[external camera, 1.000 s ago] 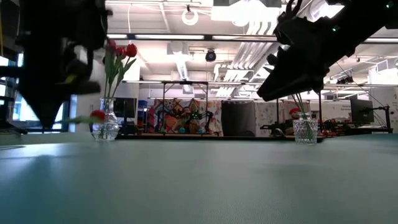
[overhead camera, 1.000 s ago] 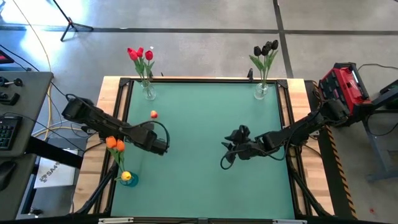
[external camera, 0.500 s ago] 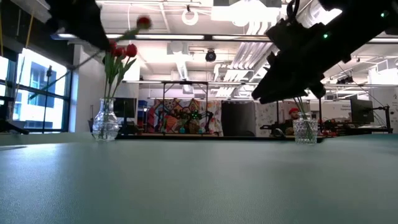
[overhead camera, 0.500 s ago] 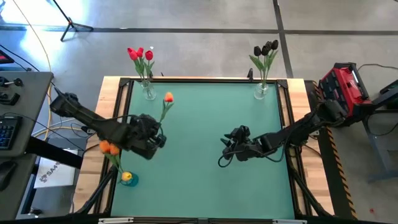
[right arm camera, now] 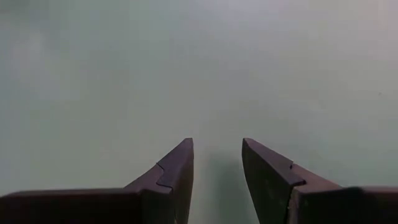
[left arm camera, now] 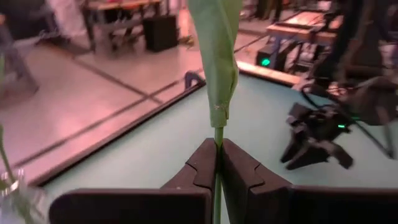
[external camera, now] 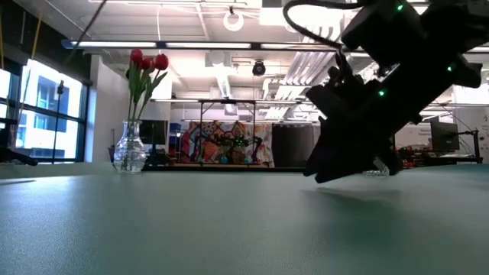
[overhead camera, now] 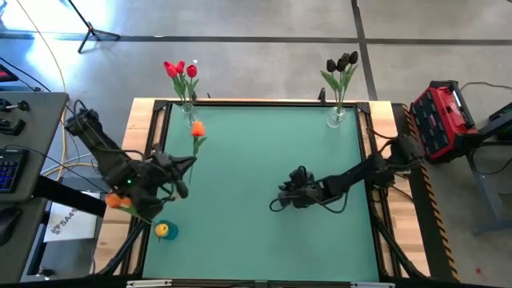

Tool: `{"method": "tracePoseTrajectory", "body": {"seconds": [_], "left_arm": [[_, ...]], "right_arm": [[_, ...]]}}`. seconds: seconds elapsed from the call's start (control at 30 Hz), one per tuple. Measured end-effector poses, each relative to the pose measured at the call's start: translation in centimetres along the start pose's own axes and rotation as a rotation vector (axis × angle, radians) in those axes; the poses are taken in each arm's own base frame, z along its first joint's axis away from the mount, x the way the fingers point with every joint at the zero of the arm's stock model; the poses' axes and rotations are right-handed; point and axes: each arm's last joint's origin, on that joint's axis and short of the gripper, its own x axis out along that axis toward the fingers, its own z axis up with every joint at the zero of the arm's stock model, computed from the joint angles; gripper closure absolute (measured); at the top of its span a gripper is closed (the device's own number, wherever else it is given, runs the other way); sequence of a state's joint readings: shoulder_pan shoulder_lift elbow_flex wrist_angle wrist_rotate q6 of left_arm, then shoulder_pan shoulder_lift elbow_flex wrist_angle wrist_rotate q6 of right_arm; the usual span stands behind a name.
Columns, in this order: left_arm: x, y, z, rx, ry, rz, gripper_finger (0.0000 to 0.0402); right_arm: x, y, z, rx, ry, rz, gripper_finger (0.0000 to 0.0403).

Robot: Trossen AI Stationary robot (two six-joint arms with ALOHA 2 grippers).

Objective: Sort flowers into vase by color
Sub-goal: Put the orange tulip into the blue vase

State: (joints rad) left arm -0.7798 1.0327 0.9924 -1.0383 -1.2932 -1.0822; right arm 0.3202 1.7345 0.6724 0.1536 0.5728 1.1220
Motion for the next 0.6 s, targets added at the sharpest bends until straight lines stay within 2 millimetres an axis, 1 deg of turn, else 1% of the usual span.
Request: {"method": "tracePoseTrajectory", "body": {"seconds": [0.2, 0.47, 0.53, 0.6], "left_arm": [[-2.1, 0.8, 1.0, 0.076, -0.045, -0.114, 0.0399], [-6.0, 1.9, 4.5, 0.169, -0.053, -0.388, 0.0399], [-7.1, 2.2, 4.9, 0.209, -0.057, -0.469, 0.0399], [-7.9, 2.5, 5.0, 0.216, -0.062, -0.530, 0.0399]], "right_arm": [[0.3, 0.5, -0.7, 0.087, -0.055, 0.030, 0.0277], [-0.4, 1.5, -2.1, 0.077, -0.088, 0.086, 0.0277], [-0.5, 1.6, -2.3, 0.077, -0.099, 0.090, 0.0277], [-0.5, 1.7, -2.3, 0.079, -0.103, 0.095, 0.0277]]}}
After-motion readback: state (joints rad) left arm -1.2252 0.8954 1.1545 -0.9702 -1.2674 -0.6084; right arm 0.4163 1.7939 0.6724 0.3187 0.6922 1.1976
